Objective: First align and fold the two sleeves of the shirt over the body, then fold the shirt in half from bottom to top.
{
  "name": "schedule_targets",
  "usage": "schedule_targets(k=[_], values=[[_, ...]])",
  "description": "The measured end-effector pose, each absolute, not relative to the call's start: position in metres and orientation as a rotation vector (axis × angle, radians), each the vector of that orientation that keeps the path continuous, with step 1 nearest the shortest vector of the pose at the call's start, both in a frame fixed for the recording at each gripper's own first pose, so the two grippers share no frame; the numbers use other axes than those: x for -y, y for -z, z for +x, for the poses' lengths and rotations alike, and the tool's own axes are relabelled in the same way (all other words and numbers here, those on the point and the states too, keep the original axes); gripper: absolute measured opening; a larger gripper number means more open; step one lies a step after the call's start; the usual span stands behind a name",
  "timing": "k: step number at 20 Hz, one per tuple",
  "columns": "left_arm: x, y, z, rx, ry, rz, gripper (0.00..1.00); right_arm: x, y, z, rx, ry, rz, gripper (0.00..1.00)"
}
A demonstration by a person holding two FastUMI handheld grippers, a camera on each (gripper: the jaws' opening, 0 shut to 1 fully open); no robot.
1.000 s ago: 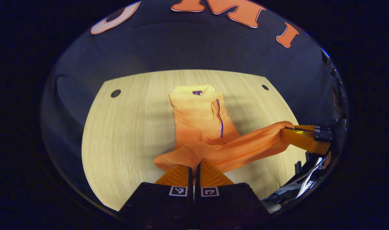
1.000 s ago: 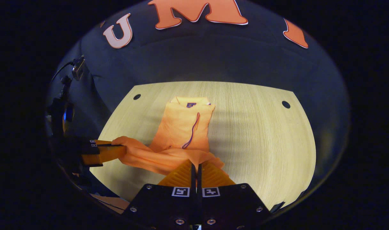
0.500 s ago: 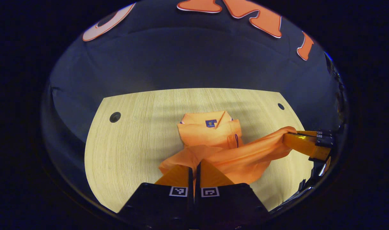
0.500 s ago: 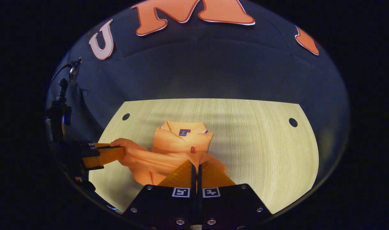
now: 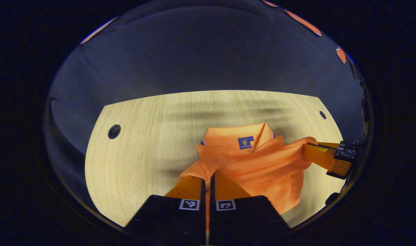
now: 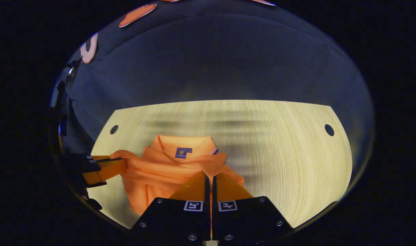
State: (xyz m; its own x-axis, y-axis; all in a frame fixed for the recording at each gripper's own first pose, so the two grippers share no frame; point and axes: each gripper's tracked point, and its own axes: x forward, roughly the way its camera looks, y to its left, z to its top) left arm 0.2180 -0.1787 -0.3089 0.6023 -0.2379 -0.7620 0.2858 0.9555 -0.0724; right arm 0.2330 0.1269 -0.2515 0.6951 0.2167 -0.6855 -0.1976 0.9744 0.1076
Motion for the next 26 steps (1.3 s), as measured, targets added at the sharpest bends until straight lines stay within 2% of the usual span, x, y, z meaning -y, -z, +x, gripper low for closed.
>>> schedule_targets(k=[1, 3, 4, 6, 7, 15, 26], values=[[0.176, 0.312, 0.219, -0.879, 0.296, 0.058, 0.07, -0.126, 0.253, 0.235, -0.762, -0.229, 0.015, 0.04], [0.171, 0.317, 0.226, -0.863, 0.266, 0.063, 0.34, -0.127, 0.258, 0.238, -0.758, -0.23, 0.006, 0.18], [0.17, 0.319, 0.227, -0.855, 0.262, 0.056, 0.4, -0.128, 0.259, 0.239, -0.75, -0.232, 0.015, 0.45], [0.169, 0.307, 0.224, -0.821, 0.243, 0.038, 0.79, -0.126, 0.256, 0.244, -0.722, -0.219, 0.031, 1.0], [0.167, 0.306, 0.231, -0.798, 0.236, 0.033, 0.99, -0.123, 0.253, 0.241, -0.713, -0.212, 0.031, 1.0], [0.166, 0.25, 0.221, -0.642, 0.207, 0.03, 0.98, -0.113, 0.207, 0.214, -0.635, -0.21, 0.062, 1.0], [0.141, 0.114, 0.15, -0.389, 0.239, 0.062, 0.96, -0.093, 0.079, 0.133, -0.385, -0.167, 0.113, 0.99]])
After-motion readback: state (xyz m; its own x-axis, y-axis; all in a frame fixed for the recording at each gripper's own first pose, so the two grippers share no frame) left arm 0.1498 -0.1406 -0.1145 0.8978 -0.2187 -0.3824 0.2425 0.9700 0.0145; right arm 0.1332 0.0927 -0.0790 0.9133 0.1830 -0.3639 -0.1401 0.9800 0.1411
